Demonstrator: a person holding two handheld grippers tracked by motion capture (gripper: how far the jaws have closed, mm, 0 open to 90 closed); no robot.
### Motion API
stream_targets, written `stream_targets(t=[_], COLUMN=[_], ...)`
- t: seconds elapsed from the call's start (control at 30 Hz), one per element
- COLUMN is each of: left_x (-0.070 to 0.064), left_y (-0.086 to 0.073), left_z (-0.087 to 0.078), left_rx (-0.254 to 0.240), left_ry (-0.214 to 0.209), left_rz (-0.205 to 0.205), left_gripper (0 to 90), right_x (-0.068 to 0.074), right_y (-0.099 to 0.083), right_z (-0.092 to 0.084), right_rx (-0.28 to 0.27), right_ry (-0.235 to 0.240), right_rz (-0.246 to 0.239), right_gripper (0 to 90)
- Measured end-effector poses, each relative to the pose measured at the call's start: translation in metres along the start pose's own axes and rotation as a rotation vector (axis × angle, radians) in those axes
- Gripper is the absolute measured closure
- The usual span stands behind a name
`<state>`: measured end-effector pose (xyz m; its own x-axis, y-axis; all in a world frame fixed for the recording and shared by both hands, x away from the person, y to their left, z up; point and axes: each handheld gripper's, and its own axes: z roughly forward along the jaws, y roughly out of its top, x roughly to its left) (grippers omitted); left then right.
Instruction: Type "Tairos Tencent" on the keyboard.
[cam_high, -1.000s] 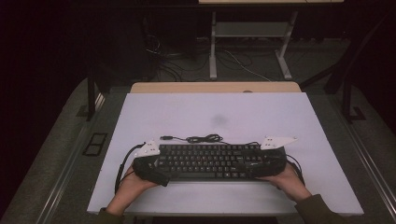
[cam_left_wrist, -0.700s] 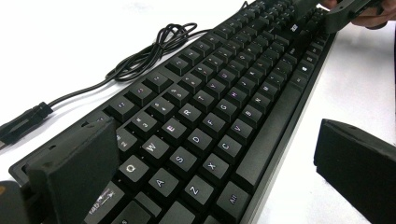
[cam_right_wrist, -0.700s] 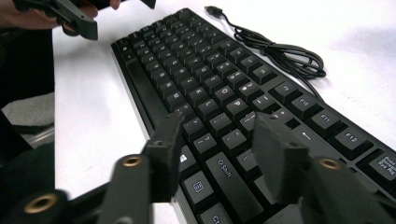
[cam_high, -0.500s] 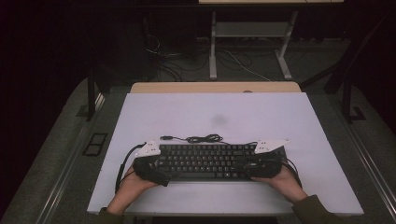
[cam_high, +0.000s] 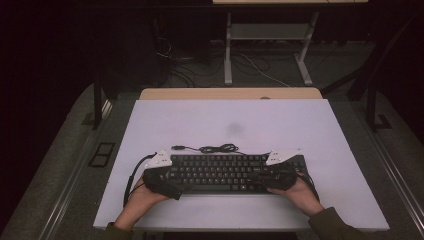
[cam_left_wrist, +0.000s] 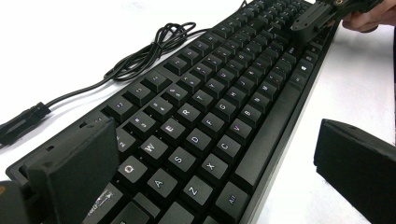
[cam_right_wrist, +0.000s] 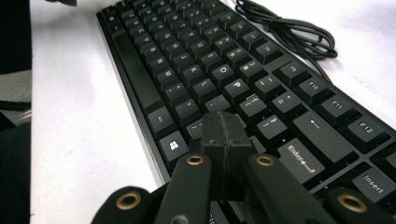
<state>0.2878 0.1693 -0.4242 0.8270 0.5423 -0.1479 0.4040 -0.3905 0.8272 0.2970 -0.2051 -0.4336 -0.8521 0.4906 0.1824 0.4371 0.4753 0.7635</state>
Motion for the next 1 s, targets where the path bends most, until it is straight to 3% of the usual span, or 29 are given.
stream_targets(t=[0.33,1.0], left_x=[-0.0002,0.0012], left_y=[0.0002,0.0059], left_z=[0.0001,0.0071], left_rx=[0.002,0.004], left_ry=[-0.001,0.008], left_rz=[0.003,0.013], left_gripper=[0.0,0.0], right_x=[-0.0013,-0.0011], right_y=[-0.0024,-0.0036], right_z=[0.0046,0.0067], right_rx=[0.039,0.052], right_ry=[-0.012,-0.016], right_rz=[-0.004,-0.001], right_gripper=[89.3,89.4])
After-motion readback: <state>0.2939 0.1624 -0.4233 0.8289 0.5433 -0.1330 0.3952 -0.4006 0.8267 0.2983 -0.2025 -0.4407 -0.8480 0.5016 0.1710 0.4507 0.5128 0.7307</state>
